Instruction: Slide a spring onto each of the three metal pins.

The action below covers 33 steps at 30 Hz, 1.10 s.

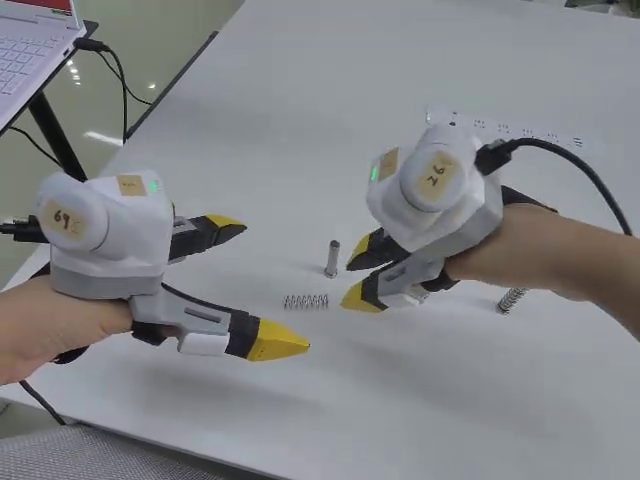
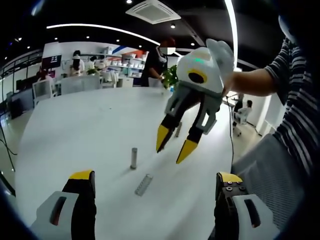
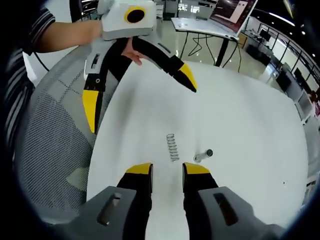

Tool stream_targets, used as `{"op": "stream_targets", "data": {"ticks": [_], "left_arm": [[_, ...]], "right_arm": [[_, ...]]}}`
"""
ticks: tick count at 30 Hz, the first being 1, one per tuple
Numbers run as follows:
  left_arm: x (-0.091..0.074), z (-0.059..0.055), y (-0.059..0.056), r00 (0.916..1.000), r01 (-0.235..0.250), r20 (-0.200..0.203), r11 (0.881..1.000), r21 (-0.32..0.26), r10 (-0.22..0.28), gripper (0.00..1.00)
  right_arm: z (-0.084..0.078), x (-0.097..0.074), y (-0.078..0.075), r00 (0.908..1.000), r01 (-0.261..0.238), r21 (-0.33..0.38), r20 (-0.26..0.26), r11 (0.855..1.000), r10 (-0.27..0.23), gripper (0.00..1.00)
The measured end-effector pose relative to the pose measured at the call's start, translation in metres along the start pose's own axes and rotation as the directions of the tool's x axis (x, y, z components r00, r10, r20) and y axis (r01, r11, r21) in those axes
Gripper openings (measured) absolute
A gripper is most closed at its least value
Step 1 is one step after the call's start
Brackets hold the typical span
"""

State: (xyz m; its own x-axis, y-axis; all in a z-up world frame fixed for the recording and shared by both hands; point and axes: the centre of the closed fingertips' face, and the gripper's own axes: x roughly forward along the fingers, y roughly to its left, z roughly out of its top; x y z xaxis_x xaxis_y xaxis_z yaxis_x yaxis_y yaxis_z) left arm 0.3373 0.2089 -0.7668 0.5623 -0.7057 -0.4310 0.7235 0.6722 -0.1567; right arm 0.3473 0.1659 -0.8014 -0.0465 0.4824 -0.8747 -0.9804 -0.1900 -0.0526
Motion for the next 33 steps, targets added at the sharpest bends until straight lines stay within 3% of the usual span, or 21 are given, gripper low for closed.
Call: {"op": "stream_targets", "data": {"ticks": [14,20,24,29,33], "left_arm": [[-0.003,-0.004,0.0,1.0,-0.002,-0.006,1.0,-0.015,0.001,0.98],[-0.003,-0.005,-0.001,1.0,-0.002,-0.007,1.0,-0.02,0.001,0.98],[-0.005,-0.005,0.0,1.0,-0.006,-0.005,1.0,-0.022,0.006,0.98],[-0.006,-0.006,0.001,0.9999,-0.012,-0.007,1.0,-0.023,0.012,0.98],[-0.007,-0.007,0.002,0.9999,-0.016,-0.006,0.999,-0.028,0.016,0.98]], "right_arm": [[0.008,0.031,-0.012,0.9986,-0.044,-0.028,-0.032,0.999,0.043,0.16],[0.012,0.045,-0.007,0.9969,-0.065,-0.071,-0.047,0.995,0.062,0.15],[0.008,0.056,-0.008,0.996,-0.07,-0.062,-0.06,0.996,0.066,0.14],[-0.003,0.066,-0.013,0.997,-0.036,-0.057,-0.07,0.998,0.032,0.11],[-0.011,0.071,-0.012,0.9962,-0.042,-0.019,-0.077,0.999,0.04,0.12]]}}
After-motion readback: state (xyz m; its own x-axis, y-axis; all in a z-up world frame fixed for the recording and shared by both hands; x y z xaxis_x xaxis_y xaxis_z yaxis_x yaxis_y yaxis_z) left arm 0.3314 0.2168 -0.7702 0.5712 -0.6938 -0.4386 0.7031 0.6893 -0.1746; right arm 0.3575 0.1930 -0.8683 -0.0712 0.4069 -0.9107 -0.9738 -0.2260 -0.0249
